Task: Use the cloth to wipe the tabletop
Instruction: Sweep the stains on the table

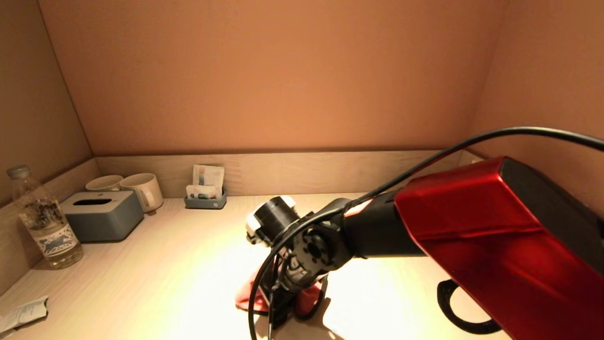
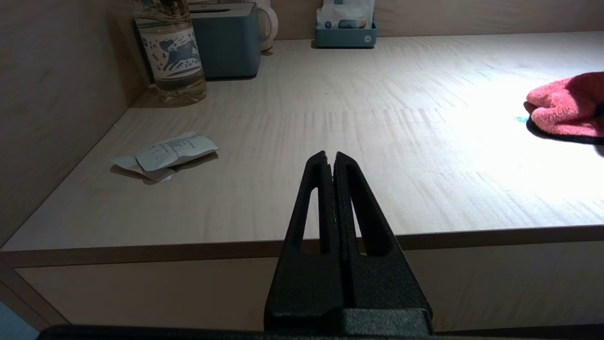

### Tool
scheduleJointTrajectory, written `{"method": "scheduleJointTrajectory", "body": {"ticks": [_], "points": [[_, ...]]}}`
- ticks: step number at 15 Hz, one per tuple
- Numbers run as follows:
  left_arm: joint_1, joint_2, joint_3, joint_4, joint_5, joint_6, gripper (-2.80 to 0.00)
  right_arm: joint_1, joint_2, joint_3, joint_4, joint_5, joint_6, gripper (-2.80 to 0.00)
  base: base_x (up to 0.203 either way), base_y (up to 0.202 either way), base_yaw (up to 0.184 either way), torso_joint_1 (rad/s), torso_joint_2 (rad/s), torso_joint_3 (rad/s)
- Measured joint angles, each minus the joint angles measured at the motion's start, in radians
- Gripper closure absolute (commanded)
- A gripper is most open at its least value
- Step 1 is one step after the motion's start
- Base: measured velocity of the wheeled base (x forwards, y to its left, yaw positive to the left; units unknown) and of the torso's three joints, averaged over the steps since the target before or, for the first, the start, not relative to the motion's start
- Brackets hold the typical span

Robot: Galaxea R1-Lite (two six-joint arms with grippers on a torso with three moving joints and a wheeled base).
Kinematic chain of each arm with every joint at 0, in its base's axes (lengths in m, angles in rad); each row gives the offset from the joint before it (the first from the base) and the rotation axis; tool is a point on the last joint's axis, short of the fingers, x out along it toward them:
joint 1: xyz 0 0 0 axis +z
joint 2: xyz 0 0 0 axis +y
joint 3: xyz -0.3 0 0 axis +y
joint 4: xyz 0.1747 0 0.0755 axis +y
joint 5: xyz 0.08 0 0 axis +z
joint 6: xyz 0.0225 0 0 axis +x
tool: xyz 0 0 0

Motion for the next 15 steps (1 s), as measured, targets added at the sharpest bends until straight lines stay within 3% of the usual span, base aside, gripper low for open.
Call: {"method": "scheduleJointTrajectory", "body": {"ticks": [5,15], "points": [[-0.001,0.000,0.000,-0.001,0.000,0.000,0.00,-0.071,-0.029,0.060,-0.001,-0.002,0.002,0.00,0.000,0.000,0.000,0.000,0.00,0.000],[-0.001,0.000,0.000,0.000,0.000,0.000,0.00,-0.044,-0.194,0.229,0.007,0.010,0.003,0.00,0.000,0.000,0.000,0.000,0.00,0.000]]}}
